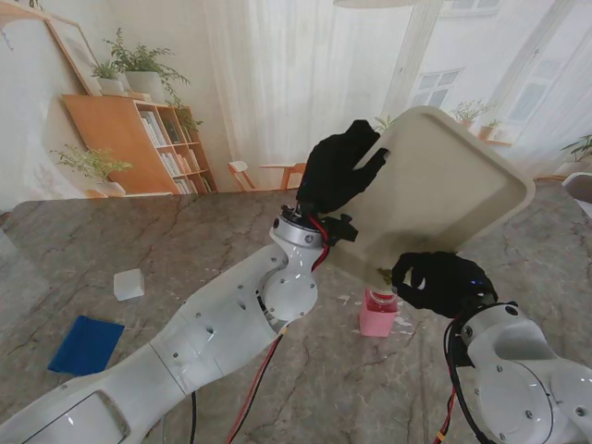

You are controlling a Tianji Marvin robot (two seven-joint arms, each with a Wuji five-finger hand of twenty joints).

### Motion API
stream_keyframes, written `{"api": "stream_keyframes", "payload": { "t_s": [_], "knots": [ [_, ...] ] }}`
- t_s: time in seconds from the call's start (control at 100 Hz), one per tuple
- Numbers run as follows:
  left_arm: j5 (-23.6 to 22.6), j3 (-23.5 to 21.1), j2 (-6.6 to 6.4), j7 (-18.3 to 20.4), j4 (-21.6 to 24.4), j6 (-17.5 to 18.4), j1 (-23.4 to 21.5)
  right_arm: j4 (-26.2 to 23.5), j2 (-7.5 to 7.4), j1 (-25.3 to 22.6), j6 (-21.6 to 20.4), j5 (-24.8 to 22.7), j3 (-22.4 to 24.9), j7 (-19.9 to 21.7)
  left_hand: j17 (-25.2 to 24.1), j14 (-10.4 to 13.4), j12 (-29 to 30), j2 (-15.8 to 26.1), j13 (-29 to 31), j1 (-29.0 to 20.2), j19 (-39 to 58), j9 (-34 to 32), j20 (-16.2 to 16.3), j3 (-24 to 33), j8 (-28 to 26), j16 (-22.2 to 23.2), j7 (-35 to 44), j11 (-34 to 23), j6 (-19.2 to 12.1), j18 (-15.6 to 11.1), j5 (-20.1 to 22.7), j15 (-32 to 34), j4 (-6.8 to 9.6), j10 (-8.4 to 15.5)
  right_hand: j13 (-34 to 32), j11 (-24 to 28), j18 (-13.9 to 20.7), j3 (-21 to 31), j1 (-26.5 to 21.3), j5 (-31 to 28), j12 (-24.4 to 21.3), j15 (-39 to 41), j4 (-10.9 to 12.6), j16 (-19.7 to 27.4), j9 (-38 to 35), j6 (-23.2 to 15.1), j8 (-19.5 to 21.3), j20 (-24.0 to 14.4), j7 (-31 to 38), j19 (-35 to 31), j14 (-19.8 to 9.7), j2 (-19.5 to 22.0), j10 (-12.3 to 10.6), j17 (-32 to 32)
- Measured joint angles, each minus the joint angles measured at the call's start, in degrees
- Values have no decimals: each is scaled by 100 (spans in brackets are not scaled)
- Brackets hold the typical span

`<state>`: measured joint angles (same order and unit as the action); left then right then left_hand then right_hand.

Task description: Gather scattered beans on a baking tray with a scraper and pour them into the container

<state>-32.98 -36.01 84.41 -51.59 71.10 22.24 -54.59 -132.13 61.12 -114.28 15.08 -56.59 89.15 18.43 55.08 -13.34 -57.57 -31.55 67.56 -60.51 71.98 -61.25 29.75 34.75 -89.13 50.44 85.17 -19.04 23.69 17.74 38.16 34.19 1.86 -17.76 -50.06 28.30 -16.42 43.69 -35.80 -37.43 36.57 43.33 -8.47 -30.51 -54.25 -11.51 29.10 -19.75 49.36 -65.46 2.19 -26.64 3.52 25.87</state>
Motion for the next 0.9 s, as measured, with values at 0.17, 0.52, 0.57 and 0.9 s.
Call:
{"api": "stream_keyframes", "payload": {
  "t_s": [0.17, 0.52, 0.57, 0.9],
  "knots": [
    [-32, -8, -21, -3, 26, 36, -29, -5, 0, -9, 0, -4, 1, 7, 1, 3, 0, 0, 1, 0, 0, 0, 0, 0, 0, 1, 0, 0, -1, -8, 0, 0, 0, 1, 0, 0, 0, 0, 0, 0, 0, 0, 0, 0, 0, 0, 0, 0, 0, 0, 0, 0, 0, 0],
    [-172, 13, 4, -300, -108, 143, -43, -10, 0, -9, 25, -15, -10, -3, 1, 19, 0, 0, 4, 0, 0, 0, 0, -1, -4, 1, 2, 1, -7, -33, 0, 0, -1, 7, 0, 0, 0, 0, 0, 0, 0, 0, 0, 0, 0, 0, 0, 0, 0, 0, 0, 0, 0, 0],
    [-191, 16, 6, -325, -121, 146, -42, -11, 0, -9, 32, -16, -13, -3, 1, 22, 0, 0, 4, 1, 0, 0, 0, -1, -4, 1, 2, 1, -8, -35, -1, 0, 0, 9, 0, 0, 0, 0, 0, 0, 0, 0, 0, 0, 0, 0, 0, 0, 0, 0, 0, 0, 0, 0],
    [-319, 53, 22, -505, -173, 176, -23, -14, 1, -13, 51, -20, -17, -12, 3, 52, -1, 0, 5, 1, 0, 1, 0, -55, -4, 1, 2, 2, -35, -74, -2, 0, -1, 34, 0, 0, 0, 0, 0, 0, 0, 0, 0, 0, 0, 0, -1, 0, 0, 0, 0, 0, 0, 0]
  ]
}}
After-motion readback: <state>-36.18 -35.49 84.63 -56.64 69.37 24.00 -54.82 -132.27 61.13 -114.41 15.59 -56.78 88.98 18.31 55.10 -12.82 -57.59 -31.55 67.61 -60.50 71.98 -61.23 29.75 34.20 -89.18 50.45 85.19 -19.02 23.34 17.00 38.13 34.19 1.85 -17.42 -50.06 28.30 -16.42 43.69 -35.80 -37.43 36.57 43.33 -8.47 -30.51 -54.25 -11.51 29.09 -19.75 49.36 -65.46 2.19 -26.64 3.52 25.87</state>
